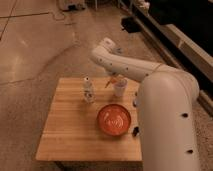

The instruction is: Place the pepper in the ceramic cup

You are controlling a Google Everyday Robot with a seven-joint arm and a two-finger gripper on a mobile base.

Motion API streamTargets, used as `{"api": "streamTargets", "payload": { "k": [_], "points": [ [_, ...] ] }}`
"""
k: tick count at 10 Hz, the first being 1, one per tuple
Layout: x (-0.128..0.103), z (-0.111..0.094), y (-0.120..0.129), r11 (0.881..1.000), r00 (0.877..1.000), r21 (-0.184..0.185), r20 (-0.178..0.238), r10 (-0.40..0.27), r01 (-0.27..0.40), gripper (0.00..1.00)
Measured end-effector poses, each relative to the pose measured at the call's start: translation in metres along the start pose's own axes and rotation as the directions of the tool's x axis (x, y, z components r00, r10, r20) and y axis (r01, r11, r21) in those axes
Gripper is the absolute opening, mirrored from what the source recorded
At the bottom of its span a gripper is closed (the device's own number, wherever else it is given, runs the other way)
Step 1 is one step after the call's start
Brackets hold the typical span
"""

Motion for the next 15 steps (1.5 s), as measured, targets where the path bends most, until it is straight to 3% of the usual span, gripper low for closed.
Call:
{"api": "streamTargets", "payload": {
  "k": [4, 6, 9, 12, 15],
  "points": [
    [0.0004, 0.0022, 0.0013, 0.999, 0.999, 0.032, -0.037, -0.017, 0.019, 0.04],
    [-0.0005, 0.001, 0.0003, 0.999, 0.999, 0.044, -0.04, -0.02, 0.022, 0.2],
    [-0.0012, 0.0007, 0.0001, 0.998, 0.998, 0.053, -0.061, -0.031, 0.034, 0.25],
    [0.0008, 0.0005, 0.0008, 0.997, 0.996, 0.066, -0.081, -0.044, 0.049, 0.45],
    [0.001, -0.0005, 0.0013, 0.995, 0.994, 0.075, -0.097, -0.051, 0.058, 0.47]
  ]
}}
